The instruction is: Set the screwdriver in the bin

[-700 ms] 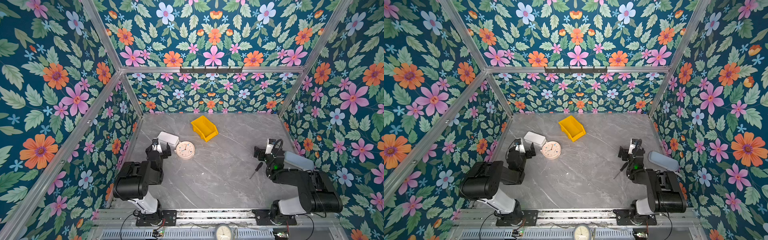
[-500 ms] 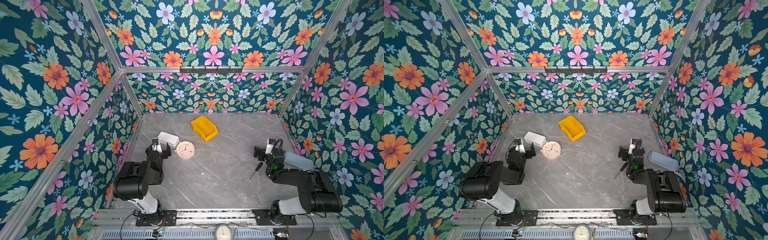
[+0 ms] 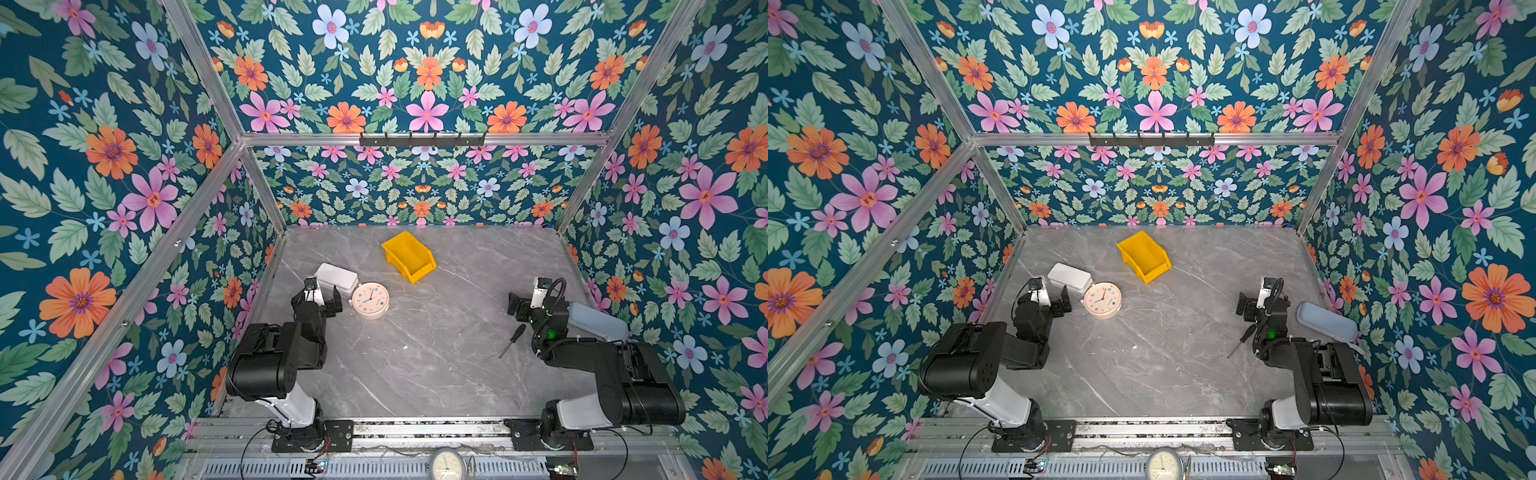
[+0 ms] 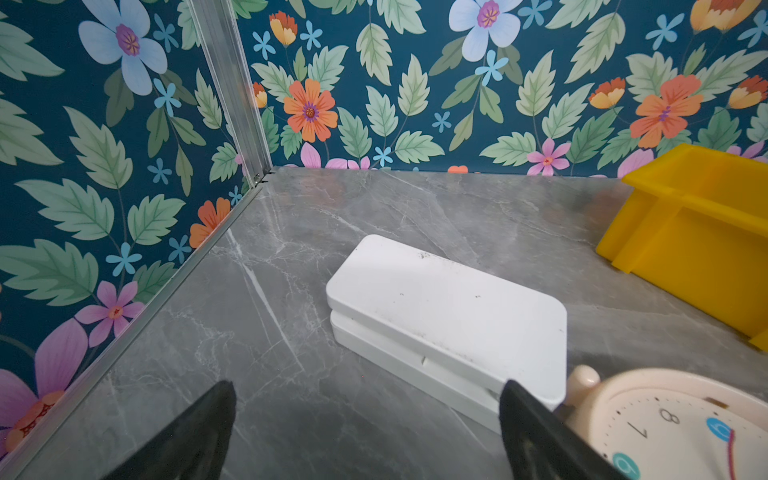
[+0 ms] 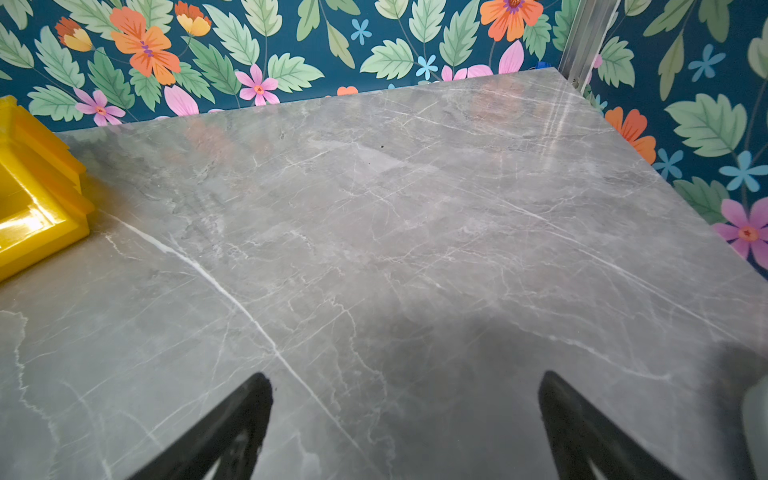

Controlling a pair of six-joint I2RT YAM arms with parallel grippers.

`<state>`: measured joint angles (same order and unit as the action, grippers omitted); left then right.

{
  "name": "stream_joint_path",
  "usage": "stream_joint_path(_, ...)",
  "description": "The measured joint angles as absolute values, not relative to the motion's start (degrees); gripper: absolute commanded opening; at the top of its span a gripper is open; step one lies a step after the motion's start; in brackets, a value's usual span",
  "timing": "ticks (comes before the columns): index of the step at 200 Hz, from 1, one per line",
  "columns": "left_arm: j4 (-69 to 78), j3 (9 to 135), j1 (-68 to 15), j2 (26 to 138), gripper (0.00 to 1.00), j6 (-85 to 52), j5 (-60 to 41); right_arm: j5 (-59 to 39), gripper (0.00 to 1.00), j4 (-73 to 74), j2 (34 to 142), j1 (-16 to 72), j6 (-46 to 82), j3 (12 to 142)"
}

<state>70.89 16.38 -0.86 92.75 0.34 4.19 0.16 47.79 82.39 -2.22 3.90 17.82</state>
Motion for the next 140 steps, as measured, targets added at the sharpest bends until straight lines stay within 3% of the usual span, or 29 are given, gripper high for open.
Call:
stream_joint_path(96,71.96,14.06,-0.86,91.68,1.00,1.54,0.62,0.19,0.99,45.93,80.73,-2.22,3.92,18.81)
stream_joint_path(140,72.03,9.78,-1.34,80.47,1.00,3.36,-4.54,-1.37,0.99,38.00,73.52,-2.22,3.92,21.26)
